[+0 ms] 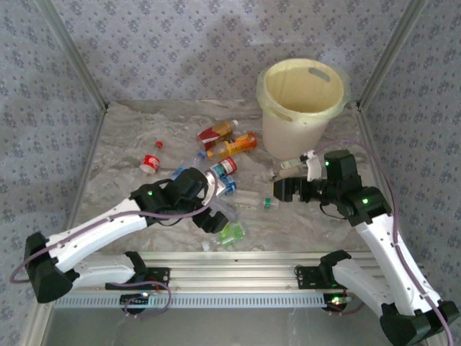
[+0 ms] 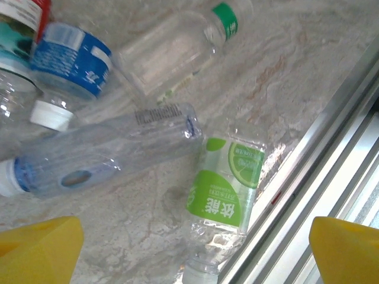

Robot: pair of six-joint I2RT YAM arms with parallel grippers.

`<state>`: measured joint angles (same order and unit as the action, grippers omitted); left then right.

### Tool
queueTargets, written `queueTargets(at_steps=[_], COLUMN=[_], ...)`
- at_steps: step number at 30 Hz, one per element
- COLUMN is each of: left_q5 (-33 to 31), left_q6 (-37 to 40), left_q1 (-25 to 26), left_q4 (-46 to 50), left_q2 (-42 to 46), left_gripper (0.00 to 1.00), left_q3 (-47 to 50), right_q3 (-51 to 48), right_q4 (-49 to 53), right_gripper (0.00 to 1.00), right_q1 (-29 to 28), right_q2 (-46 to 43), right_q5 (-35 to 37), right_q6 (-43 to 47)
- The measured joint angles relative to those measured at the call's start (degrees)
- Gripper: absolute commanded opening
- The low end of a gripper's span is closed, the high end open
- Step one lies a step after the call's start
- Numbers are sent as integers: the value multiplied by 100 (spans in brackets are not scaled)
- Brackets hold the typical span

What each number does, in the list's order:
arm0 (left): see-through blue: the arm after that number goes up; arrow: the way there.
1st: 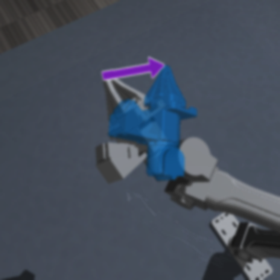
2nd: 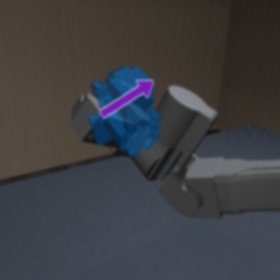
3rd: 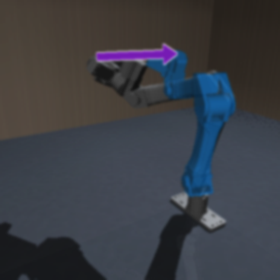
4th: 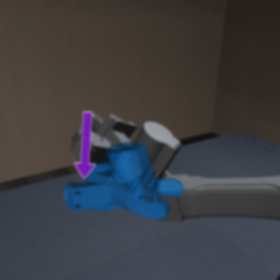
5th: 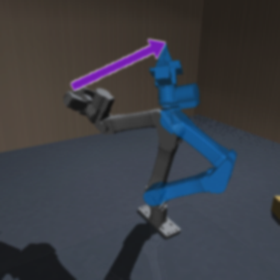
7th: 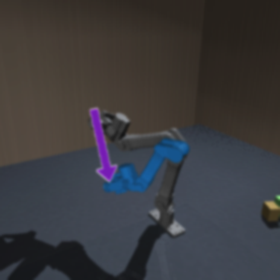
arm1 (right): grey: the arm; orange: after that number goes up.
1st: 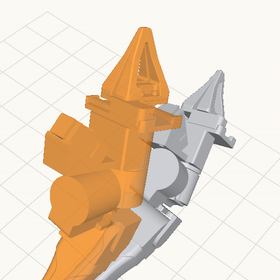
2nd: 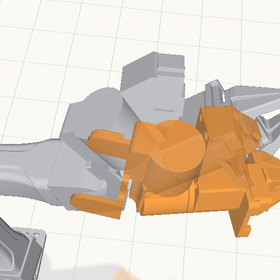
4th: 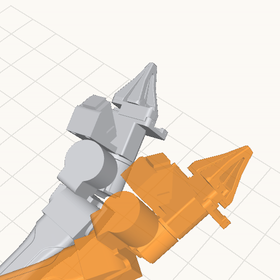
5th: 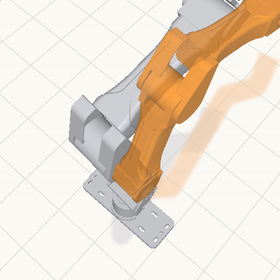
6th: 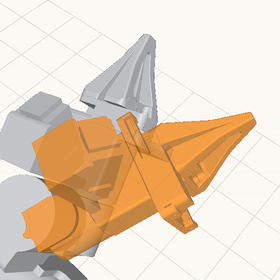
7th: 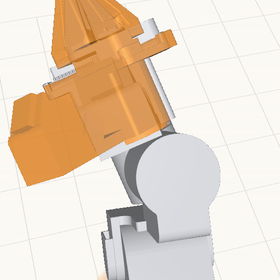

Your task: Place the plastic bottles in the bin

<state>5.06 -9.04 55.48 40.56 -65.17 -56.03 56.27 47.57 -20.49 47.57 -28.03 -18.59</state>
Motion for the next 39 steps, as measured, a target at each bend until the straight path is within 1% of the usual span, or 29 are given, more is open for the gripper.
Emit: queueTargets(at_steps=[6,17,21,25,29,30,33,37,39], left_q5=[-7,-68,-63,-92,-138,-155,-175,-201,-199], left_q6=[-4,55,101,122,164,170,197,236,234], left_q1=[286,645,758,765,809,835,911,953,957], left_q4=[-4,-90,-234,-341,-387,-396,-417,-420,-420], left_q2=[-682,-1572,-1749,-1952,-2197,-2240,-2367,-2485,-2514], left_gripper=[99,99,96,93,93,92,85,81,75], left_q3=[15,142,212,227,238,238,238,238,238], right_q3=[-234,-428,-444,-444,-444,-444,-444,-444,-444], right_q4=[452,433,391,367,358,356,337,321,321], right_gripper=[100,100,100,100,100,100,100,100,100], right_q1=[-304,-308,-308,-308,-308,-308,-308,-306,-306], right_q2=[-192,-286,-354,-463,-483,-481,-483,-483,-483], right_q5=[-31,-26,-26,-28,-28,-28,-28,-28,-22], right_q6=[-7,-4,-7,-7,-7,-7,-7,-7,-7])
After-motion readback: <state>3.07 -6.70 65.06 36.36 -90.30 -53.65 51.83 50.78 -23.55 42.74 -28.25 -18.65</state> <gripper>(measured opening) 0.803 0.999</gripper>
